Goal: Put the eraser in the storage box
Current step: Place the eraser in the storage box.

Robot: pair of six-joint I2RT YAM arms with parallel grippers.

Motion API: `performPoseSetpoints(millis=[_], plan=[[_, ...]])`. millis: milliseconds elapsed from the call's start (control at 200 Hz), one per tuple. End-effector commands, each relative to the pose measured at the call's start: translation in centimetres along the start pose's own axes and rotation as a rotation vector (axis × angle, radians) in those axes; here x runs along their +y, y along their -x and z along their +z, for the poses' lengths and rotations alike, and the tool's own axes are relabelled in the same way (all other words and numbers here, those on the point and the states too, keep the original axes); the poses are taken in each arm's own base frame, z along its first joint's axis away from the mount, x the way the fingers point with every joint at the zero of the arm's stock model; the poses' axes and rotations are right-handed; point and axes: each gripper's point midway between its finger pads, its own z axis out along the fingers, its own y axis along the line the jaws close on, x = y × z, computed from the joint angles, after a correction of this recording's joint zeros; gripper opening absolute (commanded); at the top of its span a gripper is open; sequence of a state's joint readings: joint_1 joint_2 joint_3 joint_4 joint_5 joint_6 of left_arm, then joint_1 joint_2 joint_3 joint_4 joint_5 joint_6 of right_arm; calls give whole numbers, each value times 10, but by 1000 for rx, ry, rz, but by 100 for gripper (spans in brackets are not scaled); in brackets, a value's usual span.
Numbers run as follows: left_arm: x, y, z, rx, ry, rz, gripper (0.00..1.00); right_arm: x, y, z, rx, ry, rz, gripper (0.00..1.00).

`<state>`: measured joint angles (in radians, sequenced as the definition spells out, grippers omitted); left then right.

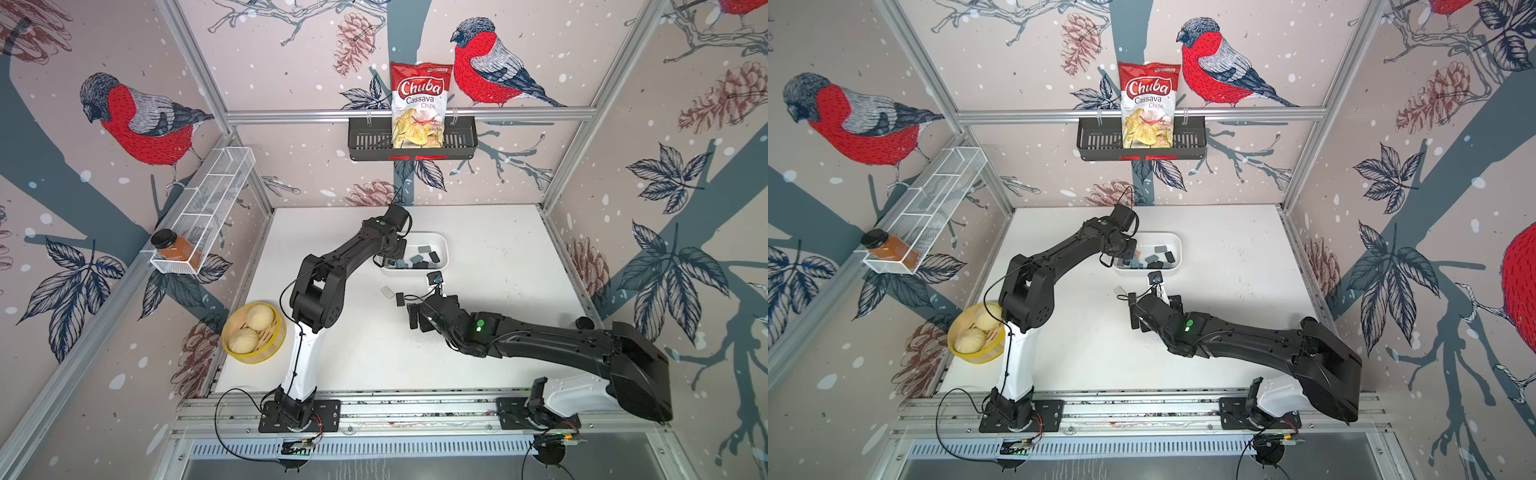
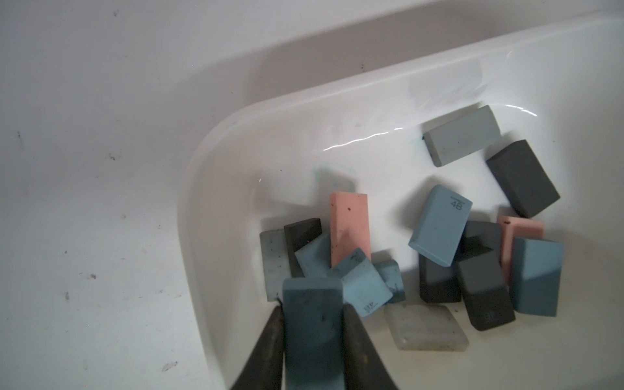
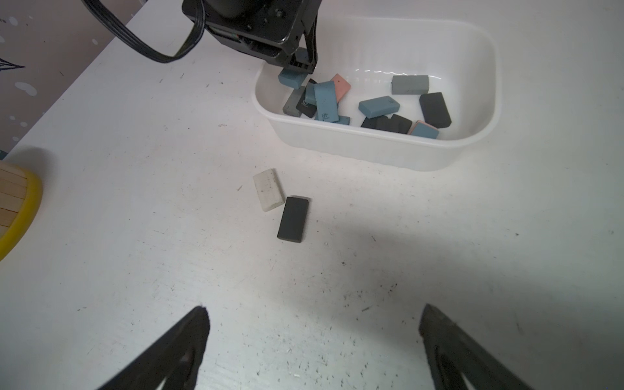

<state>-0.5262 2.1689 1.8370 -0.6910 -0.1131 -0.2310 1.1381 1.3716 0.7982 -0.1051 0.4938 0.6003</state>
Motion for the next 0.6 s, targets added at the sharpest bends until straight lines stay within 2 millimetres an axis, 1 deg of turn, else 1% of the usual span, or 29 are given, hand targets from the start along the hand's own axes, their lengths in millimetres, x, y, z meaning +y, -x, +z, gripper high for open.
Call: performPoseSetpoints(millis=[0, 145, 245, 330, 410, 510, 596], plan=[[-2, 2, -1, -11, 9, -3, 33, -3, 3, 0, -17, -17, 4, 99], [-8, 4, -6, -27, -4, 5, 46, -2, 3, 2, -16, -21, 4, 100], [-11, 8, -12, -45, -8, 6, 58, -1, 3, 3, -14, -19, 1, 100], [-9, 14, -21, -66, 1, -5, 70, 0, 2, 5, -11, -18, -6, 100], [-8, 22, -38, -104, -3, -21, 81, 1, 0, 9, -1, -26, -20, 100], [-4, 28, -68, -163, -9, -51, 96, 5, -4, 15, 26, -22, -37, 99], [6, 25, -95, -223, 1, -93, 97, 9, -9, 21, 45, -19, -47, 100]])
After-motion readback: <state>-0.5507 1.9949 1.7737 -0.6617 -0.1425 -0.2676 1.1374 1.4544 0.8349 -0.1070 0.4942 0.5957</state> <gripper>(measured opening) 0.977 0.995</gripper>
